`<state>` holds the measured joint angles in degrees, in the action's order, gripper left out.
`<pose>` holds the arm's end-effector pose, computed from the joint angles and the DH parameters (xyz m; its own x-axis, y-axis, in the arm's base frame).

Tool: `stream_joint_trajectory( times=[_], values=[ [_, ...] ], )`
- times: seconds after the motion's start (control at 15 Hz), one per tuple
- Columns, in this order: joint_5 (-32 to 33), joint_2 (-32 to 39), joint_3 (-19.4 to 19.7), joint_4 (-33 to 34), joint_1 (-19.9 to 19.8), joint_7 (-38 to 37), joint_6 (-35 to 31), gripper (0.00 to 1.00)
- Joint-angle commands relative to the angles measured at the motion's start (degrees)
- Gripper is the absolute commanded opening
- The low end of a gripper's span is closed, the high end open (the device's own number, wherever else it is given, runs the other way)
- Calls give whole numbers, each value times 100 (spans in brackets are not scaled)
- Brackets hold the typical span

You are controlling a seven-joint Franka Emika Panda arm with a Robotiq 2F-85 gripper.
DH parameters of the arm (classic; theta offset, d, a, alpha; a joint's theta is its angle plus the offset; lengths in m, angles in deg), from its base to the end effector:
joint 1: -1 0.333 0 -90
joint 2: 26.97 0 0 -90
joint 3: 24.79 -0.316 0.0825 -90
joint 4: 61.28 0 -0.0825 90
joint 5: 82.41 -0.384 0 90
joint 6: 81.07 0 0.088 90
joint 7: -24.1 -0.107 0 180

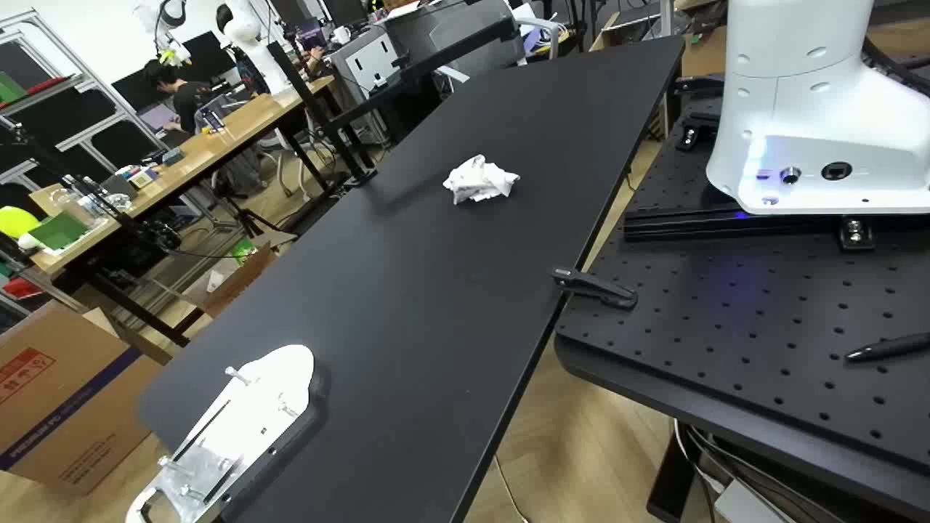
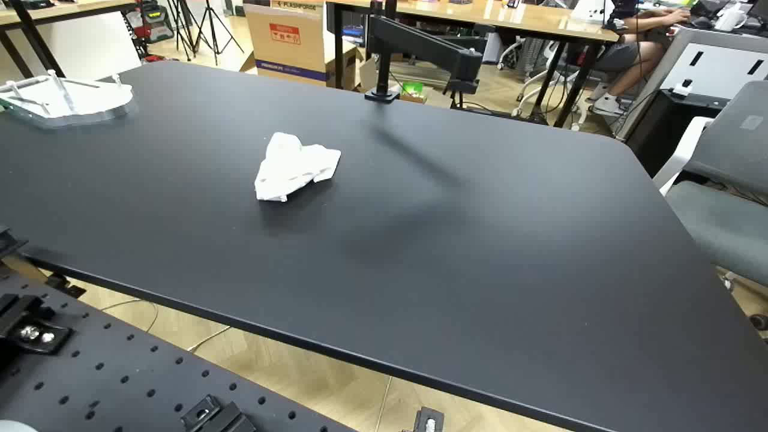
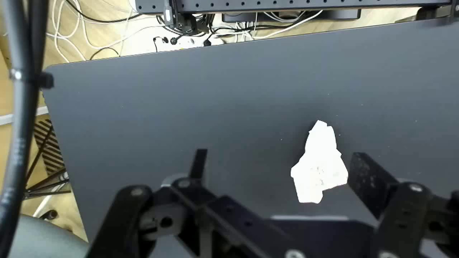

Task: Pick up the cloth from the table and put it on the tripod.

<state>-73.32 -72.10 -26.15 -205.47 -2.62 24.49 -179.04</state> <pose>0.3117 -0.0260 0.5281 0.9996 -0.0182 -0.0224 -0.0140 -0.9849 0.1724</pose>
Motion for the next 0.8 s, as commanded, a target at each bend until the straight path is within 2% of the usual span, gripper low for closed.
stream_joint_trajectory(
  times=[0.0, 0.73],
  values=[
    [41, 9, 60, 16, 84, -47, 15, 100],
    [95, 23, 33, 30, 64, -92, -118, 100]
  ],
)
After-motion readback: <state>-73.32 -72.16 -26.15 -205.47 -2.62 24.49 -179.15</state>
